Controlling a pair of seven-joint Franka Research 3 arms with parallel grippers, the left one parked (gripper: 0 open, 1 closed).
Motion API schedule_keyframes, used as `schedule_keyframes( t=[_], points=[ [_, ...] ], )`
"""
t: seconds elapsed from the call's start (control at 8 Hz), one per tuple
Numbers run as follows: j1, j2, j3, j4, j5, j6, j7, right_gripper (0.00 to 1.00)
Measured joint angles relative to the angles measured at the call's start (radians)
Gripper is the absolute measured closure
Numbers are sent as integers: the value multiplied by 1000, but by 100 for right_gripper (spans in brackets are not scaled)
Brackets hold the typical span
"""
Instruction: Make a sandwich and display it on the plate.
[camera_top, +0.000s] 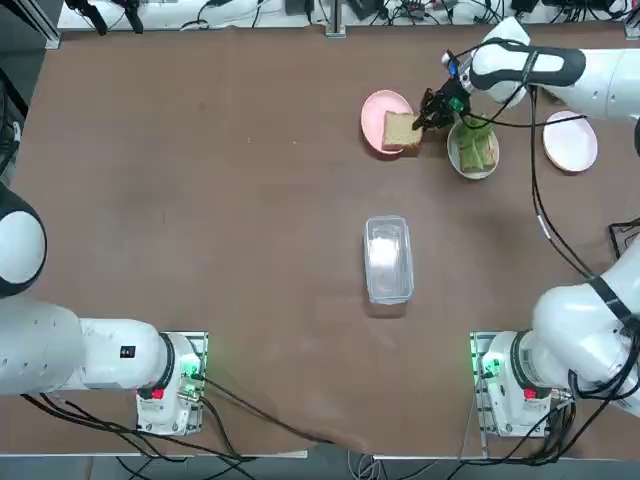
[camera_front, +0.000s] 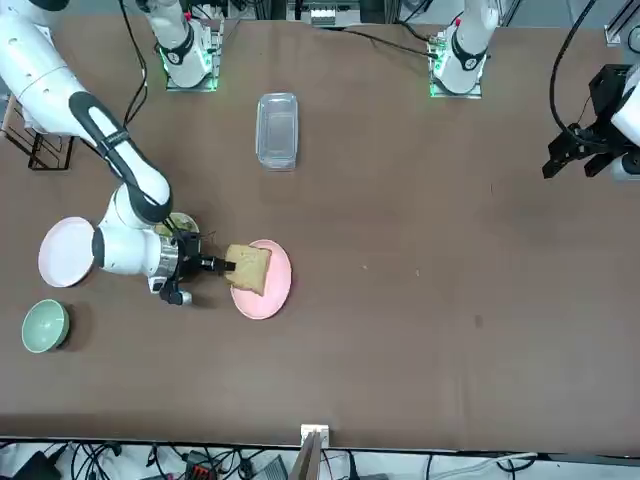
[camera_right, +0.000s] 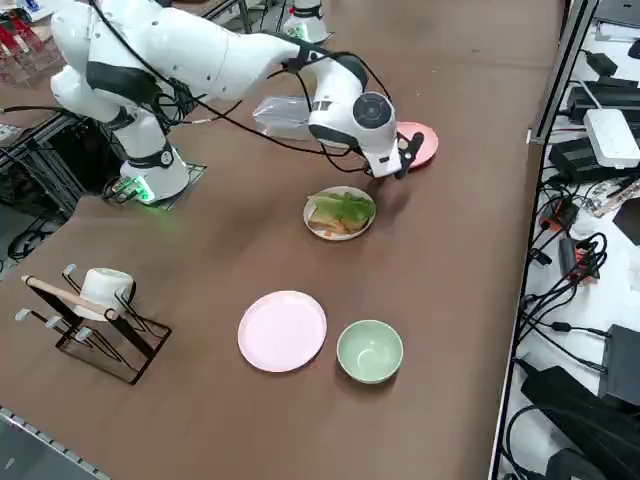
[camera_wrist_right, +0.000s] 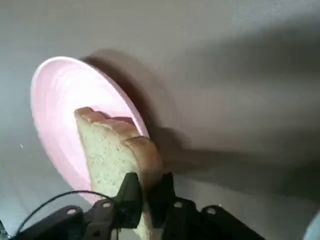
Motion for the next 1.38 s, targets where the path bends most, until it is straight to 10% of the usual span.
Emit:
schedule_keyframes(
  t=[0.75, 1.38],
  points=[
    [-58, -67, 128, 16, -1, -140, 0, 89],
    [-111, -81, 185, 295, -89, -566, -216, 92]
  ],
)
